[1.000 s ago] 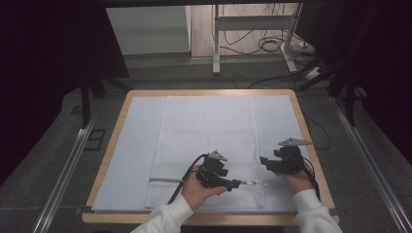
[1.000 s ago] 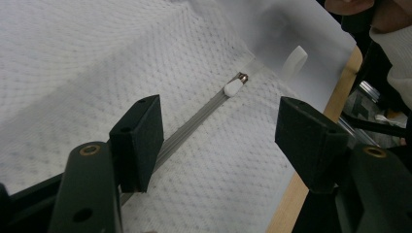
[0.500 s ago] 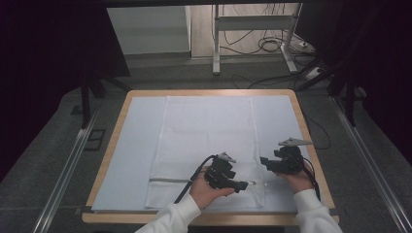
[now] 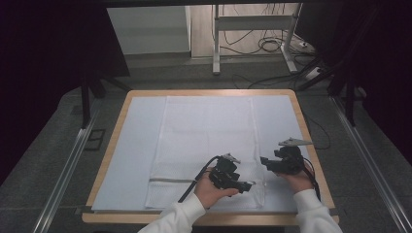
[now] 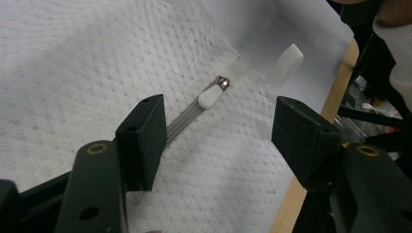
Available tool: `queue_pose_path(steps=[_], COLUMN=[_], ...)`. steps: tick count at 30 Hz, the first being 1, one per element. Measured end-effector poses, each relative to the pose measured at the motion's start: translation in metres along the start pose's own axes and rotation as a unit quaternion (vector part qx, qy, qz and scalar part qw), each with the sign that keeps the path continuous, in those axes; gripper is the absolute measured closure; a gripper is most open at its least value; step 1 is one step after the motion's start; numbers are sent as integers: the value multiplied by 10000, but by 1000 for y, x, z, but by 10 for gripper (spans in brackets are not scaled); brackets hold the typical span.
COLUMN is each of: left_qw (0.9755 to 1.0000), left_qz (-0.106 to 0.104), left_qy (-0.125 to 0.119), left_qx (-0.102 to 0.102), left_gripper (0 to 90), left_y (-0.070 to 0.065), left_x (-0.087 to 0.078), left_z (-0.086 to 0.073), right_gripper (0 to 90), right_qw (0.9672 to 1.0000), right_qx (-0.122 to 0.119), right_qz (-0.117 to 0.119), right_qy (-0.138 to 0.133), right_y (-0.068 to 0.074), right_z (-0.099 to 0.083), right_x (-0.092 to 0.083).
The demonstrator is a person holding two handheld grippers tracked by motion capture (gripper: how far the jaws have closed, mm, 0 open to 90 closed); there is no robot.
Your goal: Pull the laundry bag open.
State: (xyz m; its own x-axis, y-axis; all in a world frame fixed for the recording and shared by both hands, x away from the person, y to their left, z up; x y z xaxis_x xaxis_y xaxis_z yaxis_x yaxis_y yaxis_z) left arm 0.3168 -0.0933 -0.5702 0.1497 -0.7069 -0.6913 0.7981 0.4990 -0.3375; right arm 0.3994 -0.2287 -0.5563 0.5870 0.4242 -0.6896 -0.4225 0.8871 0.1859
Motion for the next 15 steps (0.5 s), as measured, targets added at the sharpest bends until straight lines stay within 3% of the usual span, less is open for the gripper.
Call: queue_pose_path(steps=[8, 15], left_qw=[9998, 9997], left_qz=[-164, -154], left_qy=[11, 109], left_qx=[-119, -171], left_gripper=[397, 431], left_y=[-1, -2], left_x=[10, 15], left_z=[5, 4], right_gripper=[310, 308], right_qw=[10000, 10000], right_qx=[-6, -28], right_qz=[-4, -11], right_qy=[10, 14], right_y=[0, 0], right_z=[0, -1], right_x=[1, 1])
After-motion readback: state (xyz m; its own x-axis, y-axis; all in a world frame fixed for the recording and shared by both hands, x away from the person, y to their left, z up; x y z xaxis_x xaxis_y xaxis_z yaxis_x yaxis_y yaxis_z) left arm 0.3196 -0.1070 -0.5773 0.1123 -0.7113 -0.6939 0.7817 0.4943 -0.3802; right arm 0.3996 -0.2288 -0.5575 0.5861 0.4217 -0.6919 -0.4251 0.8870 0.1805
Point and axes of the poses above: each handheld gripper's, and its own axes: x roughly forward along the jaws, z roughly out of its top, y roughly to its left, the point moved 9 cm from there along x, roughly forward along the jaws, and after that the axes turned 8 degrees about x, right-handed, at the moved point
